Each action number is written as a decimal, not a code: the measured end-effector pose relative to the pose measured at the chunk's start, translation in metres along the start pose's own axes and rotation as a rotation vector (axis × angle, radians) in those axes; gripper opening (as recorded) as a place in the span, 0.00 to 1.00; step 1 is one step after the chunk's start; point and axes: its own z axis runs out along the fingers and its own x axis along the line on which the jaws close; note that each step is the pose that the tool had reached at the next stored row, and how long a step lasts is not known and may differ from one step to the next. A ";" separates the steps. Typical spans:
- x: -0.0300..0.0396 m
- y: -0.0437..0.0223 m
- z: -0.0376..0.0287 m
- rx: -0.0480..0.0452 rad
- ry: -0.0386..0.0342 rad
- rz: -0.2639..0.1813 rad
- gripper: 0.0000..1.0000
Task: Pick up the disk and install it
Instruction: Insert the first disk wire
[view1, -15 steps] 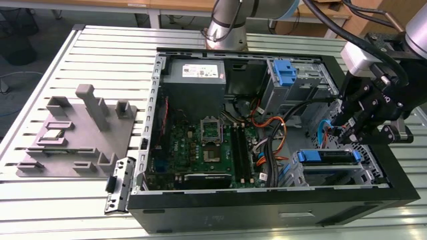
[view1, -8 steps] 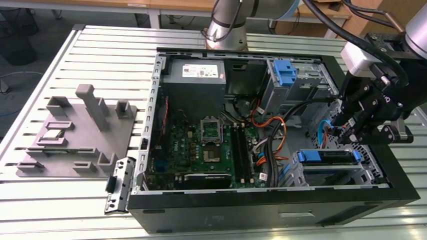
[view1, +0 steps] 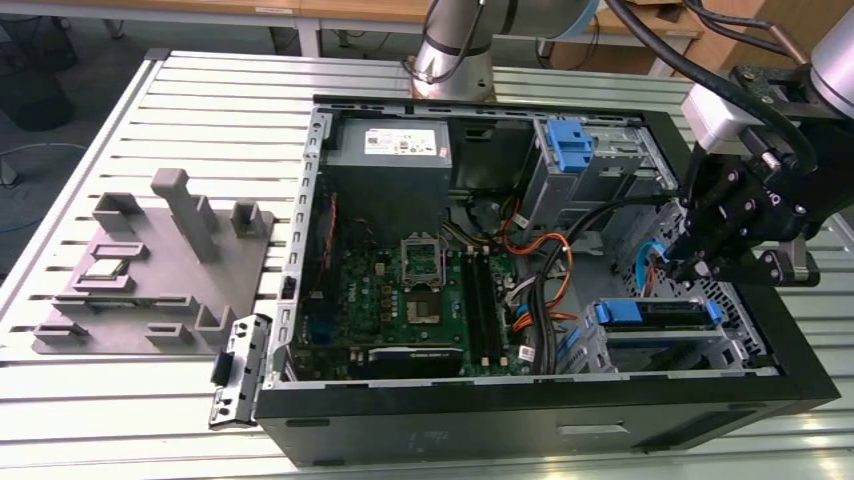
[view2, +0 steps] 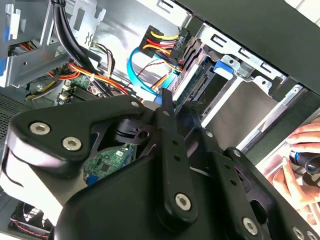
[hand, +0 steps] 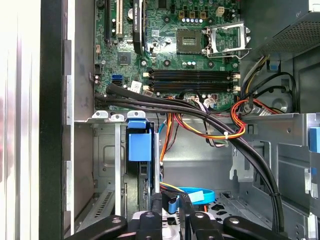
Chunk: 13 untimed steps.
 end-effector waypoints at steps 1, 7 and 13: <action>0.0000 0.0000 0.0000 0.0000 0.0001 0.000 0.28; 0.0001 0.0000 0.0000 0.0000 0.0000 0.000 0.16; 0.0002 0.0000 0.0000 0.0000 0.0000 0.000 0.16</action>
